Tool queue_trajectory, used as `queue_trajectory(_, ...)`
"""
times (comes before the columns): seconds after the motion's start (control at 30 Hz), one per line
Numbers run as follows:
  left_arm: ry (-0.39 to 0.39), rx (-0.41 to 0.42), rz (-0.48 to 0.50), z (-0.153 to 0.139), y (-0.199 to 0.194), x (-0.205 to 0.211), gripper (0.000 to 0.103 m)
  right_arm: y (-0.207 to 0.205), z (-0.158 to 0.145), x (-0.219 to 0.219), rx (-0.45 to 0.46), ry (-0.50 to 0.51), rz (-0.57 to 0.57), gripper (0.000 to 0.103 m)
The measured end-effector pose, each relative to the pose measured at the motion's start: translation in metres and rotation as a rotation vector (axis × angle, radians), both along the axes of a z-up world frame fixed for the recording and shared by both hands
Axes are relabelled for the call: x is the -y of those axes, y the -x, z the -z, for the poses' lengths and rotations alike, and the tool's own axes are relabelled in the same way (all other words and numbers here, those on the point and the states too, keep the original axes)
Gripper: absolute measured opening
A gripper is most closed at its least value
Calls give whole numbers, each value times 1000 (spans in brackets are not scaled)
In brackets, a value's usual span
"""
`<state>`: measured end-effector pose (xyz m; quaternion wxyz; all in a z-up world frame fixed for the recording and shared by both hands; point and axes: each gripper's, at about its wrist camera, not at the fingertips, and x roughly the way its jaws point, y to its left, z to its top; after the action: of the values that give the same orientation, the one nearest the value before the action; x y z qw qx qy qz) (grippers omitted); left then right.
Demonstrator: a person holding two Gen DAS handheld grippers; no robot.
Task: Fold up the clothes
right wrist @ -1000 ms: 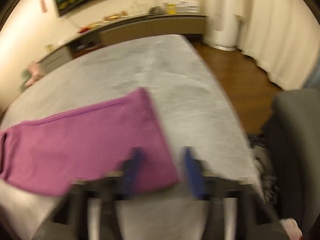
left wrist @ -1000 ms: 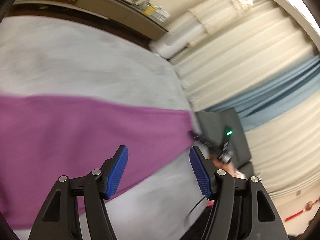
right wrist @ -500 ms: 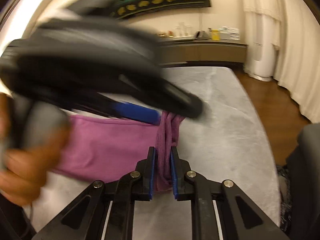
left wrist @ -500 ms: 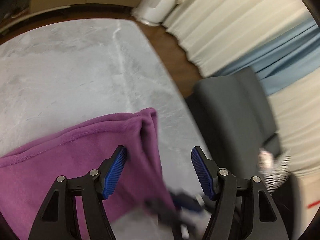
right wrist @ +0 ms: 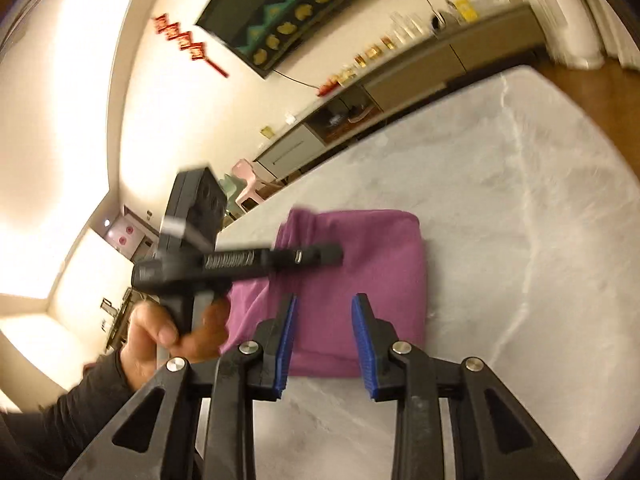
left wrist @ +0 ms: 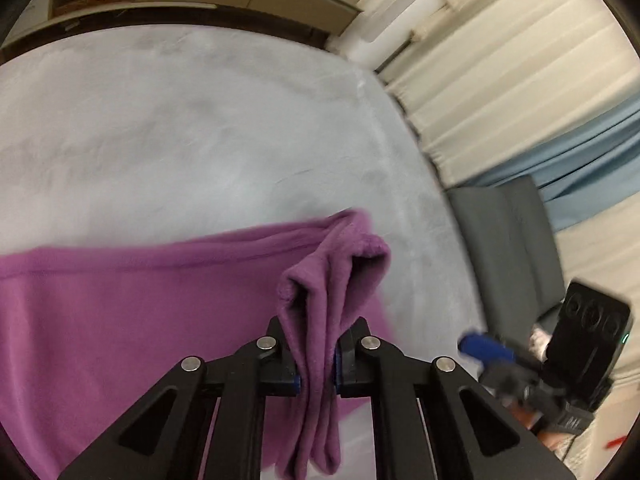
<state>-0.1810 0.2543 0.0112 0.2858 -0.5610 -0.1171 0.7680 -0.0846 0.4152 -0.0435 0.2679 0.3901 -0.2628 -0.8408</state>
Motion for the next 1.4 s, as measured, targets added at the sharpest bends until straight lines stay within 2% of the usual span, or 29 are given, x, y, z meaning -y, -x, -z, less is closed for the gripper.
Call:
queue_trajectory(0.13, -72, 17, -80, 6, -4, 30, 9, 10, 12, 28, 90, -182, 4, 27)
queue_trajectory(0.23, -96, 44, -79, 1, -8, 45, 10, -2, -7, 44, 49, -270, -16, 26)
queue_trajectory(0.33, 83, 46, -66, 15, -4, 45, 16, -10, -20, 61, 43, -327, -51, 26)
queue_trajectory(0.37, 119, 39, -69, 19, -4, 46, 14, -10, -16, 67, 76, -372, -61, 26)
queue_trajectory(0.47, 148, -19, -61, 15, -13, 50, 20, -22, -26, 77, 81, -462, -76, 22)
queue_trajectory(0.5, 166, -42, -66, 11, -17, 52, 26, -27, -35, 76, 91, -465, -76, 22)
queue_trajectory(0.57, 195, -104, -79, 0, -27, 57, 29, -37, -52, 74, 99, -475, -72, 22)
queue_trajectory(0.7, 174, -207, -123, -19, -56, 71, 32, -45, -98, 68, -13, -480, -2, 24)
queue_trajectory(0.77, 178, -214, -113, -15, -64, 67, 32, -38, -114, 65, -40, -475, 46, 24)
queue_trajectory(0.83, 220, -197, -76, -4, -68, 58, 32, -23, -114, 61, -31, -484, 69, 24)
queue_trajectory(0.9, 272, -171, -57, 11, -69, 49, 32, -18, -100, 65, 20, -512, 61, 24)
queue_trajectory(0.97, 316, -197, -56, 16, -73, 43, 32, -21, -90, 67, 72, -565, 45, 22)
queue_trajectory(1.03, 345, -202, -57, 16, -75, 38, 32, -38, -98, 68, 45, -590, 40, 22)
queue_trajectory(1.13, 348, -195, -63, 15, -76, 38, 33, -61, -119, 46, 68, -558, 57, 22)
queue_trajectory(1.3, 338, -197, -72, 17, -77, 40, 33, -138, -158, 16, -1, -516, 8, 22)
queue_trajectory(1.33, 341, -200, -71, 17, -78, 39, 33, -148, -152, 13, 11, -537, -16, 22)
queue_trajectory(1.4, 349, -203, -71, 17, -79, 38, 33, -159, -120, 15, 79, -615, -62, 23)
